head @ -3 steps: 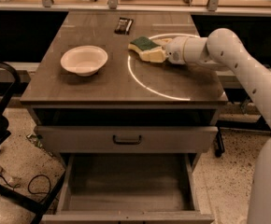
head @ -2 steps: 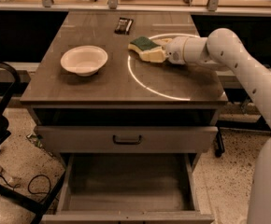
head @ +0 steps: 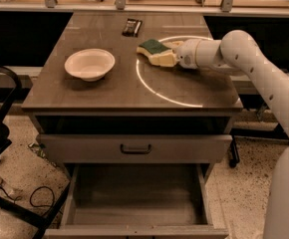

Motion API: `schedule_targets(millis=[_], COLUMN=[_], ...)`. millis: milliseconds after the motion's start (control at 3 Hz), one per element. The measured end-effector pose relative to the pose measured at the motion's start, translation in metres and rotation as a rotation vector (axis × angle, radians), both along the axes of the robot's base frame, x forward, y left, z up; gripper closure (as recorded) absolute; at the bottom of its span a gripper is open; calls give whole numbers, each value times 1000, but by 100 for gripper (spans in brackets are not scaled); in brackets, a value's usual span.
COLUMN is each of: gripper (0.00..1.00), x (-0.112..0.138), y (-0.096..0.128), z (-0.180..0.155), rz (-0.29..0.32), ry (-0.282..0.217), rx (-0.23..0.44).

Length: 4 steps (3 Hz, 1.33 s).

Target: Pick sponge

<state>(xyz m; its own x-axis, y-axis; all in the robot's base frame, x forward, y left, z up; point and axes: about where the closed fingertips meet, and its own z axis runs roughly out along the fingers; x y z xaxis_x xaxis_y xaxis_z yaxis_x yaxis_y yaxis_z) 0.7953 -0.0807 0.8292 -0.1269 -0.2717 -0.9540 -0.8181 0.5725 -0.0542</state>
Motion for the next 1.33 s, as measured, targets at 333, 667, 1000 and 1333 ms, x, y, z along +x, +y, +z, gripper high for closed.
schedule_targets(millis=[333, 667, 1000, 1333], gripper=[100, 100, 100, 100], x=[0, -3, -38, -87], y=[0, -1, -9, -23], z=[0, 6, 85, 174], rz=[0, 0, -3, -20], ry=[0, -8, -114, -242], rx=[0, -7, -98, -194])
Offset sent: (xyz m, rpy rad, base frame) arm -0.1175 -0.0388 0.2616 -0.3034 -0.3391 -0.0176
